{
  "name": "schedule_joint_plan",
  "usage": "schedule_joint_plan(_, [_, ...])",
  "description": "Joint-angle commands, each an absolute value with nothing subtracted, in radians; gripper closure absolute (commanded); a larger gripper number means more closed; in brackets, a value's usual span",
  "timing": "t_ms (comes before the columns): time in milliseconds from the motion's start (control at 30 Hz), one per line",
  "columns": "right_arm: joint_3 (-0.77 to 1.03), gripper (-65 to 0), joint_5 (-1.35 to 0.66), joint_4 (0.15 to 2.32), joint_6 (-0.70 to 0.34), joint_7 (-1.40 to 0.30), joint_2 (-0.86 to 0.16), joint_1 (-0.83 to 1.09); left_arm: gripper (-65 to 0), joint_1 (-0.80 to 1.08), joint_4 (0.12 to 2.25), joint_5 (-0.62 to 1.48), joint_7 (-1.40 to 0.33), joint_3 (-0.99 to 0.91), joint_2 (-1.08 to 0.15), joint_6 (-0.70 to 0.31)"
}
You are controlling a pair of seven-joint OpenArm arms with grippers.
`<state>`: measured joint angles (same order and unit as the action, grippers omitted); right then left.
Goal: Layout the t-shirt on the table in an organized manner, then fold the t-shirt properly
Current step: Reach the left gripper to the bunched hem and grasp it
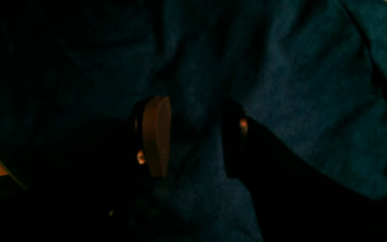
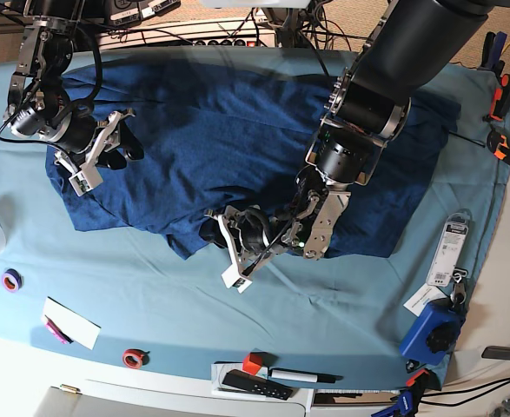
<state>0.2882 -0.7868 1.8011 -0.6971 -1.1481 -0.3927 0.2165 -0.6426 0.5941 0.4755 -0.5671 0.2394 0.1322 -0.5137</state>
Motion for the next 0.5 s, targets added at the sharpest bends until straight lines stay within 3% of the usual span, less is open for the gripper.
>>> schedule_joint_plan(0, [0.295,-24.9,-0.804,1.818,-0.698,-1.126,-0.407,0.208,-16.8,-0.668,0.604,0.476,-0.564,0.240,0.157,-0.518])
schedule_joint_plan(167, [0.295,-24.9,-0.804,1.818,-0.698,-1.126,-0.407,0.208,-0.4,-0.668,0.604,0.476,-0.519,0.240,0.157,-0.517])
schedule_joint_plan(467, [0.295,-24.9,-0.779,1.818,-0.698,-1.134,-0.407,0.208,0.0,-0.720,0.604,0.508,-0.500,0.240,0.157,-0.518])
